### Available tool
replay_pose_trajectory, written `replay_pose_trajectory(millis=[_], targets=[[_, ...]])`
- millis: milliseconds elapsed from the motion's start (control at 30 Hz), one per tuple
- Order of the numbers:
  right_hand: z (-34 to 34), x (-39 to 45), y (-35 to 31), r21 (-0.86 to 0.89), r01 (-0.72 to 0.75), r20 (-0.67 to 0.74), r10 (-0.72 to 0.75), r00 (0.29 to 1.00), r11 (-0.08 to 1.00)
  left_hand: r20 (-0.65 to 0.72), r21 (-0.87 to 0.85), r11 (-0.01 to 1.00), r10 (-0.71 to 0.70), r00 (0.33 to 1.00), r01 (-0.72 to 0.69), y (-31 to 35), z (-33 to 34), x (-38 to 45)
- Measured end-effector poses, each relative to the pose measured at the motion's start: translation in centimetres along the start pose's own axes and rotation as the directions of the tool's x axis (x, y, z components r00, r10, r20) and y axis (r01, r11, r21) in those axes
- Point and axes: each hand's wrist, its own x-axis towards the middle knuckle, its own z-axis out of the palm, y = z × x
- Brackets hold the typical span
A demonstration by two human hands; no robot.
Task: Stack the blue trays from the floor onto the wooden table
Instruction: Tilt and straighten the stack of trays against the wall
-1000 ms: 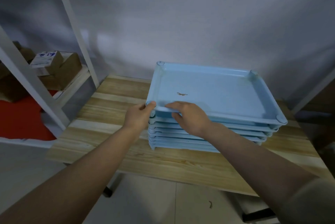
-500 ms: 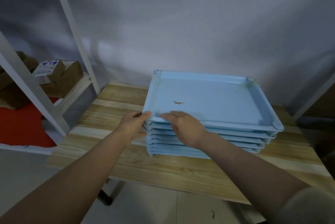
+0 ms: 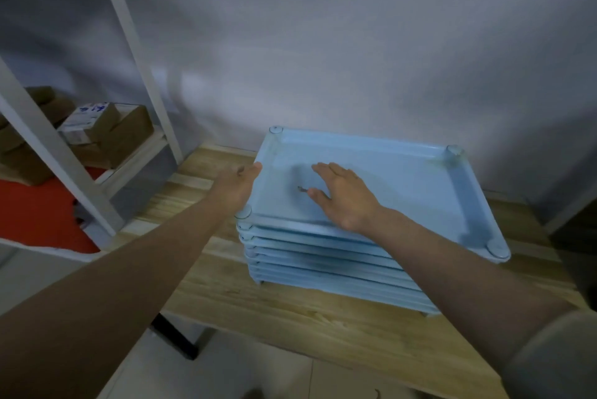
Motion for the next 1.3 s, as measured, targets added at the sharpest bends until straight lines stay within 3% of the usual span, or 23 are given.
replay_pose_trajectory(millis=[267, 433, 567, 767, 867, 967, 1033, 1100, 1200, 1300], targets=[[0.8, 9.3, -0.1, -0.139, -0.047, 0.085, 0.06, 0.995, 0.989, 0.173, 0.254, 0.965, 0.019, 0.985, -0.064, 0.7, 1.4, 7.6], [2.4, 14.1, -0.3, -0.208, -0.033, 0.077, 0.05, 0.996, 0.978, 0.21, 0.268, 0.949, 0.11, 0.971, -0.166, -0.1, 2.7, 9.3], [3.8, 14.3, 0.5, -0.293, -0.021, 0.1, 0.053, 0.994, 0.956, 0.192, 0.283, 0.946, 0.103, 0.976, -0.156, -0.7, 3.0, 9.5], [2.2, 13.5, 0.8, -0.18, -0.024, 0.077, 0.038, 0.996, 0.983, 0.237, 0.273, 0.957, 0.036, 0.971, -0.102, -1.0, 2.7, 10.1], [0.5, 10.8, 3.1, -0.166, -0.121, -0.022, 0.119, 0.993, 0.979, 0.152, 0.305, 0.952, -0.035, 0.988, -0.013, -0.8, 2.8, 9.8], [-2.0, 6.9, 7.6, -0.193, -0.315, -0.147, 0.29, 0.946, 0.929, -0.046, 0.539, 0.832, 0.185, 0.982, -0.132, 1.0, 4.0, 8.1], [-3.4, 3.9, 10.9, -0.218, -0.447, -0.222, 0.402, 0.888, 0.868, 0.068, 0.569, 0.744, 0.383, 0.921, -0.351, 3.2, 5.8, 5.7], [-4.5, 0.8, 13.6, -0.233, -0.548, -0.279, 0.484, 0.829, 0.804, 0.369, 0.476, 0.678, 0.424, 0.827, -0.56, 5.5, 8.2, 2.5], [-5.0, -3.2, 16.8, -0.222, -0.623, -0.201, 0.59, 0.782, 0.75, 0.691, 0.427, 0.628, 0.236, 0.683, -0.65, 7.4, 11.8, -2.5], [-4.0, -5.7, 18.3, -0.207, -0.572, -0.06, 0.573, 0.817, 0.794, 0.744, 0.494, 0.559, 0.124, 0.656, -0.666, 7.6, 13.3, -4.0]])
